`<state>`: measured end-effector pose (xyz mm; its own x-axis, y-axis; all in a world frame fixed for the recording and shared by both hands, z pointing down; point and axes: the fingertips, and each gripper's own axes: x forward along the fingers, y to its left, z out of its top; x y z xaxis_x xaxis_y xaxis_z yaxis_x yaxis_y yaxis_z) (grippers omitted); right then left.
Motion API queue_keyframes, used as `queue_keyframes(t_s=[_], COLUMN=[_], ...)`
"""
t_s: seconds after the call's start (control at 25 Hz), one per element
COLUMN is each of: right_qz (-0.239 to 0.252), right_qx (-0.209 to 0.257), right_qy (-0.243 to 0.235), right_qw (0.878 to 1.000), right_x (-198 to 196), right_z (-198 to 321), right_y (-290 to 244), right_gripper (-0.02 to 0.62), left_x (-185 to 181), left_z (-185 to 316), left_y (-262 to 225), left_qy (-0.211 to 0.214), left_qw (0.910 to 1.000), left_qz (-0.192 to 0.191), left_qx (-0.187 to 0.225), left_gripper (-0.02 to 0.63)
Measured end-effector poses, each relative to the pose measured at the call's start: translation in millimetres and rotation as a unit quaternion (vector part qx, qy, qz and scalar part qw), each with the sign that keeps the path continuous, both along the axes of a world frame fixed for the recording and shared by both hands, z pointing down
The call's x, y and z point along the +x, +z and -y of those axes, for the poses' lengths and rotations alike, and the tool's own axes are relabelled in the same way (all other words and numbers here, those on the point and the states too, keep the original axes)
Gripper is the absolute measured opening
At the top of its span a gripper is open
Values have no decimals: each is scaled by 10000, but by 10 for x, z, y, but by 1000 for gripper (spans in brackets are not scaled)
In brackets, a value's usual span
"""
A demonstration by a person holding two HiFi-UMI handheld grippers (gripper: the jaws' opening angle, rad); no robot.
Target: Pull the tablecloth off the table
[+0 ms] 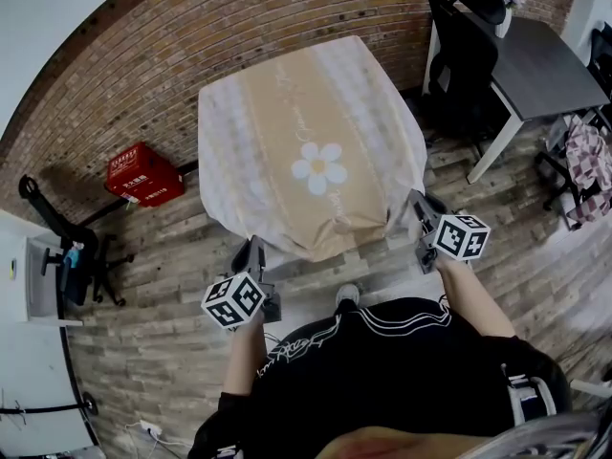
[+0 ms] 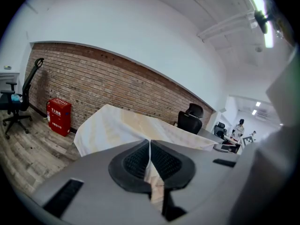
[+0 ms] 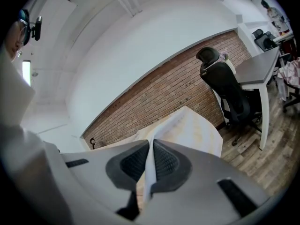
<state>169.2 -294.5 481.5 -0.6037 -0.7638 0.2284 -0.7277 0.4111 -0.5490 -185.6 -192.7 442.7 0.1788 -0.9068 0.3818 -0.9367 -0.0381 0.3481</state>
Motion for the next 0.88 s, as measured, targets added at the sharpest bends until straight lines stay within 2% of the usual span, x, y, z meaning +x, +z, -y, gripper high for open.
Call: queue_keyframes(t_s=[0.88], right_qz=[-171], right_qx=[206], right_qy=[-180], right_qw=[9995], right_x=[225], right_z=[-709], right_y=[-57], right_gripper=[-2], left_x=[386], left_z=[-661], left_y=[-9], left_qy=[68], left_qw=[9999], left_qz=[-33], left_qx=[151], left_gripper=[8])
